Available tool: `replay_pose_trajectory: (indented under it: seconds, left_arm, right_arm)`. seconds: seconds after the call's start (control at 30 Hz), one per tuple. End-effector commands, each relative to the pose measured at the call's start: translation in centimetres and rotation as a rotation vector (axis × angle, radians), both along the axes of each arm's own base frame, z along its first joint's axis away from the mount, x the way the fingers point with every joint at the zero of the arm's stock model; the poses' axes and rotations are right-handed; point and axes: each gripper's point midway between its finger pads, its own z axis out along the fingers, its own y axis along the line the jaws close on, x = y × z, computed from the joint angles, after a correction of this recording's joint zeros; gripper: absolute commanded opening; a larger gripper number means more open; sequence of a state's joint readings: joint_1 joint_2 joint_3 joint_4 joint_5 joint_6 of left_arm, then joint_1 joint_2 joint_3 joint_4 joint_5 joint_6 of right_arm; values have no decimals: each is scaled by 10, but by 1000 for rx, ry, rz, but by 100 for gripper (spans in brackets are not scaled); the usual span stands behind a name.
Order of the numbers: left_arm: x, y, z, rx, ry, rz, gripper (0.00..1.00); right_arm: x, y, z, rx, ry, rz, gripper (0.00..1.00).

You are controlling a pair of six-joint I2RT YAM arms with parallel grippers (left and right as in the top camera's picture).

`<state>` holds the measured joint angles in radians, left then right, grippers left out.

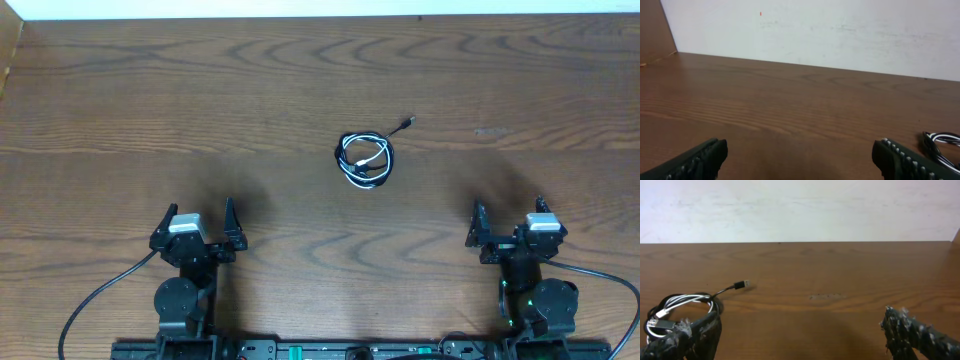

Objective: Untangle cables

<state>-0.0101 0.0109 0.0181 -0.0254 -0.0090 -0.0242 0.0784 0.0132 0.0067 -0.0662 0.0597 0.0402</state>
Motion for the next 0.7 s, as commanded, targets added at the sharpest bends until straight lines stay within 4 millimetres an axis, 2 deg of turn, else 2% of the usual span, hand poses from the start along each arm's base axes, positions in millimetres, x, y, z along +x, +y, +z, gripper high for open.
replay_pose_trajectory:
  seconds: [0.0, 0.23, 0.5, 0.67]
  left_arm:
    - [-2, 6, -17, 20, 55, 28, 98]
    - [-2, 6, -17, 20, 55, 29, 98]
    - [-1, 5, -15, 11, 49, 29, 98]
    - [-2, 1, -4, -6, 25, 4, 98]
  right_arm:
    - [0, -1, -1, -13, 1, -7, 99]
    - [0, 0, -1, -13, 1, 0, 99]
    - [-1, 18, -1, -6, 4, 101, 99]
    - [-2, 22, 1, -4, 1, 124, 99]
